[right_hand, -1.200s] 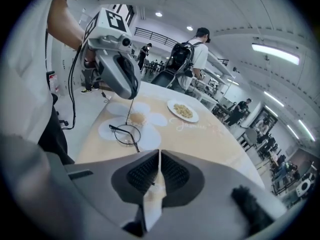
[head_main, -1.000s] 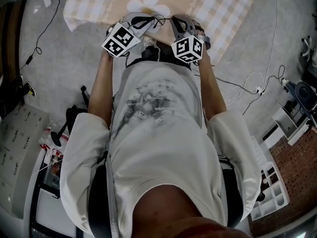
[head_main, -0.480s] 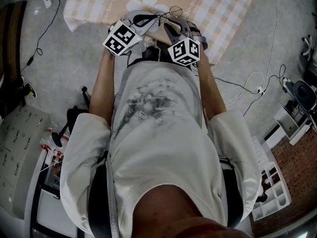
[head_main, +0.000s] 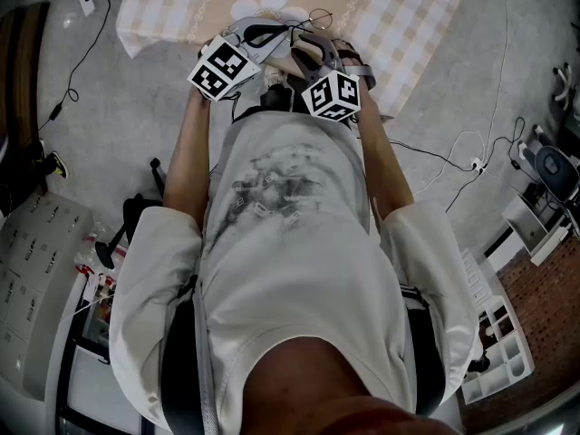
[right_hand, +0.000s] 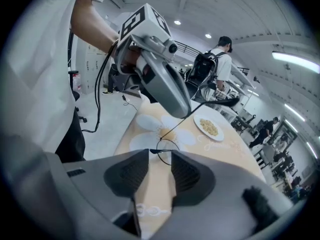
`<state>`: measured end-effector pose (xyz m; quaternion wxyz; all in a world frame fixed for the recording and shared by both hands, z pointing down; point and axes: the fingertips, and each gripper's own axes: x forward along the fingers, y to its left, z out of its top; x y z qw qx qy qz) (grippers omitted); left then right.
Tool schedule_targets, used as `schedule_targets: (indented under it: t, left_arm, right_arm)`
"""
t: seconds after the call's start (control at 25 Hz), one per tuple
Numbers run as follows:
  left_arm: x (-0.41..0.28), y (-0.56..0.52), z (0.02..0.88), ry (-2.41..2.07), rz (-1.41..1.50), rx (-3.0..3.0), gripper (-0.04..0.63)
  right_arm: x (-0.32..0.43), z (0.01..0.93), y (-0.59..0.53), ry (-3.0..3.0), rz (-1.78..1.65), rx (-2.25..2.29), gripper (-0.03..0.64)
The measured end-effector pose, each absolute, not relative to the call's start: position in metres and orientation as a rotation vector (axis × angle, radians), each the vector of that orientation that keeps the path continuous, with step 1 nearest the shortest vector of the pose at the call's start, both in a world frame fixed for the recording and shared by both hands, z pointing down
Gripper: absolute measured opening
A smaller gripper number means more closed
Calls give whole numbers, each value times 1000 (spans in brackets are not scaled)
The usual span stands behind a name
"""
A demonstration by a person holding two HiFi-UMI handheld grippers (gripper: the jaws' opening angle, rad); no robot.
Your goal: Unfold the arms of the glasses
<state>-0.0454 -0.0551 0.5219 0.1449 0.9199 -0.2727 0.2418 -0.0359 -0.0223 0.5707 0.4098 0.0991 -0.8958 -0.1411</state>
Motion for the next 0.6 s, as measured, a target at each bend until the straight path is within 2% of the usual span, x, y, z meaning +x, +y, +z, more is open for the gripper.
schedule_targets:
  t: [0.44, 0.6]
  left_arm:
    - [-44, -53, 523, -781, 691, 2642, 6]
    - [-45, -53, 524, -781, 690, 2642, 6]
  right_arm:
    - [-45, 578, -20, -2227, -412, 225, 146]
    - [-46, 578, -22, -2219, -424, 234, 112]
